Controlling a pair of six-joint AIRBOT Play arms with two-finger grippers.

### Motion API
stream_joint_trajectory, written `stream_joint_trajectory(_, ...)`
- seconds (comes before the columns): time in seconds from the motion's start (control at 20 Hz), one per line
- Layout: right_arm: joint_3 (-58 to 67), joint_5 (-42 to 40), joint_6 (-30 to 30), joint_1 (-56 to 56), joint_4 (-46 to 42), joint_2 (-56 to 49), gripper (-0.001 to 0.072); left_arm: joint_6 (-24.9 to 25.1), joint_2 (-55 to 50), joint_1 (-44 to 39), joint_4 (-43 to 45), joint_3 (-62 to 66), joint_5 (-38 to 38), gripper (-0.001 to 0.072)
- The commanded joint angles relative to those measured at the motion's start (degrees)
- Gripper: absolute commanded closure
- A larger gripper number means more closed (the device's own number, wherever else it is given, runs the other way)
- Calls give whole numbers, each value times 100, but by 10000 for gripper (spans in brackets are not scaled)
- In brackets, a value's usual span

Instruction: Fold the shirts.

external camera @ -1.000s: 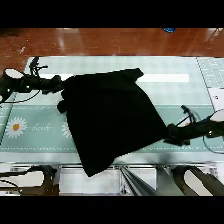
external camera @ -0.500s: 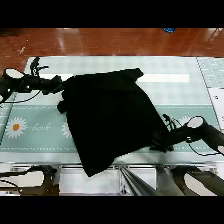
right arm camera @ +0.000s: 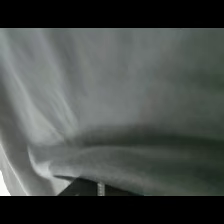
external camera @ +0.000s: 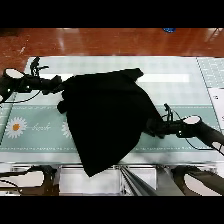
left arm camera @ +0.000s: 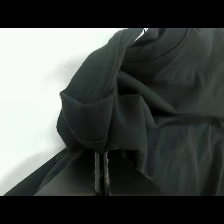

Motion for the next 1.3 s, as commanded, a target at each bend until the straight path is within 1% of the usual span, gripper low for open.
stream_joint_trajectory(0.0, 413, 269, -422, -140, 232, -7, 681, 2, 28, 79, 0, 4, -129, 689)
stream_joint_trajectory(0.2, 1445, 564, -188, -1178, -474, -9, 681, 22, 310, 529, 0, -4, -400, 689)
stream_joint_trajectory(0.25, 1794, 627, -101, -1449, -743, -52, 681, 63, 424, 601, 0, -28, -533, 689)
stream_joint_trajectory(0.3, 2203, 758, -74, -1687, -962, -173, 681, 240, 568, 621, 0, -103, -643, 689)
stream_joint_trajectory(0.35, 2680, 951, -55, -1878, -1123, -389, 681, 350, 737, 603, 0, -243, -704, 689)
stream_joint_trajectory(0.5, 4107, 1333, 52, -2076, -1200, -1298, 681, 348, 1405, 527, 0, -1084, -776, 689)
stream_joint_trajectory(0.65, 5525, 1471, 284, -1993, -1169, -2347, 681, 348, 1952, 498, 2, -2109, -1207, 689)
stream_joint_trajectory(0.8, 6629, 1475, 654, -1803, -1165, -3340, 681, 348, 2208, 302, -4, -3056, -1119, 689)
stream_joint_trajectory(0.95, 7003, 1475, 901, -1609, -1130, -3908, 680, 411, 2199, 109, -2, -3375, -450, 688)
stream_joint_trajectory(1.0, 7003, 1478, 935, -1567, -1128, -3980, 667, 407, 2199, 114, -59, -3327, -249, 688)
stream_joint_trajectory(1.05, 7003, 1495, 979, -1552, -1137, -3995, 552, 409, 2199, 125, -94, -3224, -74, 688)
stream_joint_trajectory(1.1, 7003, 1576, 999, -1554, -1108, -3971, 349, 409, 2199, 125, -85, -3080, 46, 647)
stream_joint_trajectory(1.15, 7005, 1700, 999, -1617, -1106, -3901, 299, 407, 2199, 160, -70, -2876, 85, 408)
stream_joint_trajectory(1.2, 7012, 1934, 1021, -1751, -1110, -3768, 300, 389, 2199, 251, 24, -2616, 46, 206)
stream_joint_trajectory(1.25, 7016, 2221, 1012, -1950, -1126, -3565, 301, 385, 2199, 437, 280, -2258, -177, 199)
